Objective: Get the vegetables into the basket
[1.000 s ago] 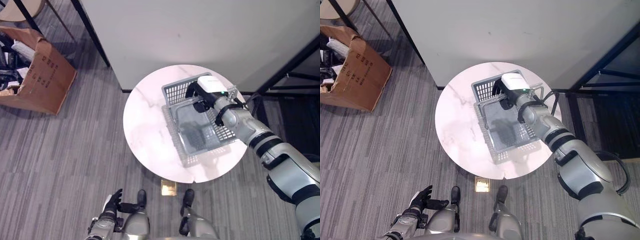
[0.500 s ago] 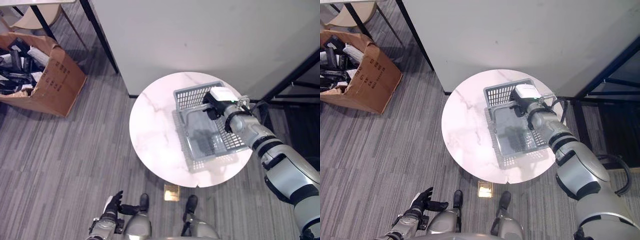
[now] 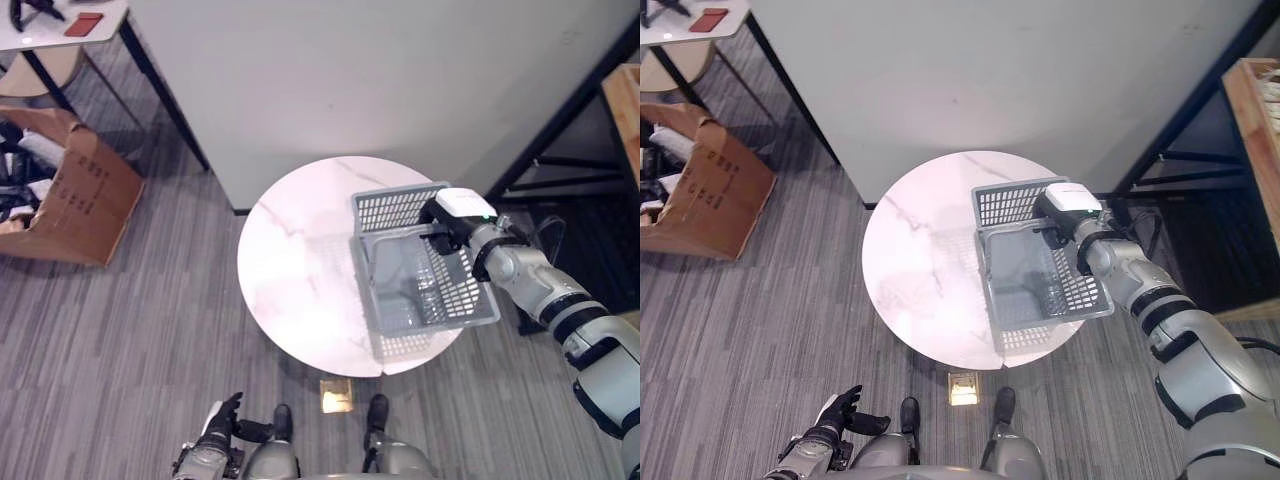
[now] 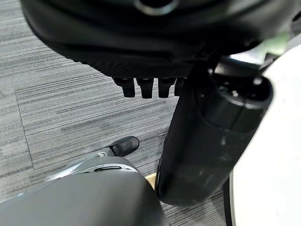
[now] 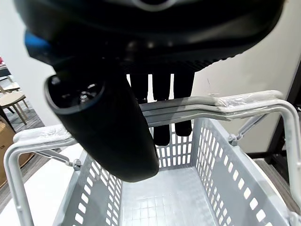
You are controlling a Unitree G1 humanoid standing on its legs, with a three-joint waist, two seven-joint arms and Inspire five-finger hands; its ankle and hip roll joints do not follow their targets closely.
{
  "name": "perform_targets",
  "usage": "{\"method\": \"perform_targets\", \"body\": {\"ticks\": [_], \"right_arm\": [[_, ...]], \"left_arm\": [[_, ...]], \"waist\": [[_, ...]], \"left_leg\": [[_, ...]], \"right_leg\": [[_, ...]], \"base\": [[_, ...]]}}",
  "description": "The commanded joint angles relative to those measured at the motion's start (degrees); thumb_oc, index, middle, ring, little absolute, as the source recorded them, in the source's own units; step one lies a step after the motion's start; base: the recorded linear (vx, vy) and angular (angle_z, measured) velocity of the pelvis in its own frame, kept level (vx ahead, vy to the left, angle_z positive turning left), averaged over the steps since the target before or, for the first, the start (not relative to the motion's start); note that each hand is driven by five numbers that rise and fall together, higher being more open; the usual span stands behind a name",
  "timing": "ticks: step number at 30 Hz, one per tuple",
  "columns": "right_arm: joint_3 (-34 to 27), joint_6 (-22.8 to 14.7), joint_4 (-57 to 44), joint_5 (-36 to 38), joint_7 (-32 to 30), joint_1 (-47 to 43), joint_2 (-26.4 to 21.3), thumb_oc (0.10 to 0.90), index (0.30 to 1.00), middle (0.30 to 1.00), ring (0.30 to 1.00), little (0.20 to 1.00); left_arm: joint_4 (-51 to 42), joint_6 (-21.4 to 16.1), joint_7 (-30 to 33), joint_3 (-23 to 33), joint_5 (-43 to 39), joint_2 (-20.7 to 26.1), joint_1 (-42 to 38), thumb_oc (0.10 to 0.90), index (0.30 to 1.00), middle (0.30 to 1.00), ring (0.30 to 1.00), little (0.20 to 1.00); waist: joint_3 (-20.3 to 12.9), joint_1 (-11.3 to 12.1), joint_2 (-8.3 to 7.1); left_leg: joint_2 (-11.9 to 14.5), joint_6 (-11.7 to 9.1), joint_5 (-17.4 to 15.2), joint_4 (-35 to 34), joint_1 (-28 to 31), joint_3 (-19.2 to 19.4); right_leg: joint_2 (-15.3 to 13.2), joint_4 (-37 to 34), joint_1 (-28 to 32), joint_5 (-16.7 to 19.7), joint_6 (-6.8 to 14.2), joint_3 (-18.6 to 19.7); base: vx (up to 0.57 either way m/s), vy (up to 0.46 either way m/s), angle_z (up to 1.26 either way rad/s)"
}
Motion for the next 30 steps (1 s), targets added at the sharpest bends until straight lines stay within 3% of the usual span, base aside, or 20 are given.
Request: {"method": "perform_targets", "body": {"ticks": [1, 8, 14, 26, 29, 30], "right_arm": [[-7.6, -3.5, -7.5, 5.9, -2.6, -4.0, -1.7, 0.4, 0.3, 0.3, 0.3, 0.3], [-13.3, -4.8, -19.6, 10.2, -0.2, 3.3, -4.5, 0.4, 0.3, 0.3, 0.3, 0.3], [-18.4, -6.0, -27.8, 6.1, 0.1, 10.2, -9.7, 0.4, 0.3, 0.3, 0.3, 0.3], [-17.9, -4.8, -24.6, 2.5, -0.6, 11.7, -7.9, 0.4, 0.3, 0.3, 0.3, 0.3], [-17.1, -4.0, -21.2, 1.7, -1.5, 10.7, -6.3, 0.4, 0.3, 0.3, 0.3, 0.3], [-16.3, -2.6, -15.6, 0.8, -3.0, 8.8, -3.9, 0.4, 0.3, 0.3, 0.3, 0.3]], "left_arm": [[4.5, 0.5, -0.7, -1.4, 2.9, 2.3, 2.5, 0.9, 1.0, 1.0, 1.0, 1.0], [4.2, 0.7, -0.6, 0.6, 3.8, 2.4, 3.1, 0.9, 1.0, 1.0, 1.0, 1.0], [4.5, 0.9, -0.8, 2.5, 5.4, 2.4, 4.3, 0.9, 1.0, 1.0, 1.0, 1.0], [3.8, 0.9, -0.4, 1.7, 6.5, 2.7, 4.1, 0.9, 1.0, 1.0, 1.0, 1.0], [3.8, 1.0, -0.3, 1.4, 6.4, 2.6, 4.1, 0.9, 1.0, 1.0, 1.0, 1.0], [3.9, 1.0, 0.0, 0.7, 6.1, 2.4, 3.9, 0.9, 1.0, 1.0, 1.0, 1.0]], "waist": [[-2.7, 0.3, -4.28], [-3.3, -0.8, -4.27], [-3.3, -1.5, -4.28], [-3.1, -1.4, -4.18], [-3.0, -1.2, -4.27], [-2.7, -0.9, -4.41]], "left_leg": [[2.1, -3.4, 0.3, -0.4, 0.6, -0.5], [2.1, -3.3, 0.0, -0.4, 1.4, 0.2], [1.8, -3.1, -0.4, -0.4, 1.9, 0.6], [1.5, -2.8, -0.7, -0.4, 2.0, 0.7], [1.4, -2.8, -0.6, -0.4, 1.9, 0.7], [1.3, -2.8, -0.5, -0.4, 1.5, 0.6]], "right_leg": [[-6.5, 0.0, 1.8, 1.1, 7.0, 1.6], [-6.5, 0.0, 2.2, 1.1, 7.1, 2.0], [-6.7, 0.0, 2.4, 1.2, 7.3, 2.2], [-7.0, 0.1, 2.4, 1.3, 7.5, 2.3], [-7.0, 0.0, 2.2, 1.5, 7.5, 2.3], [-7.0, 0.0, 2.0, 1.7, 7.5, 2.2]], "base": [[0.01, 0.004, -0.13], [0.01, 0.002, -0.03], [0.0, 0.0, 0.0], [0.0, 0.003, -0.02], [0.0, 0.0, 0.0], [0.0, 0.0, 0.0]]}}
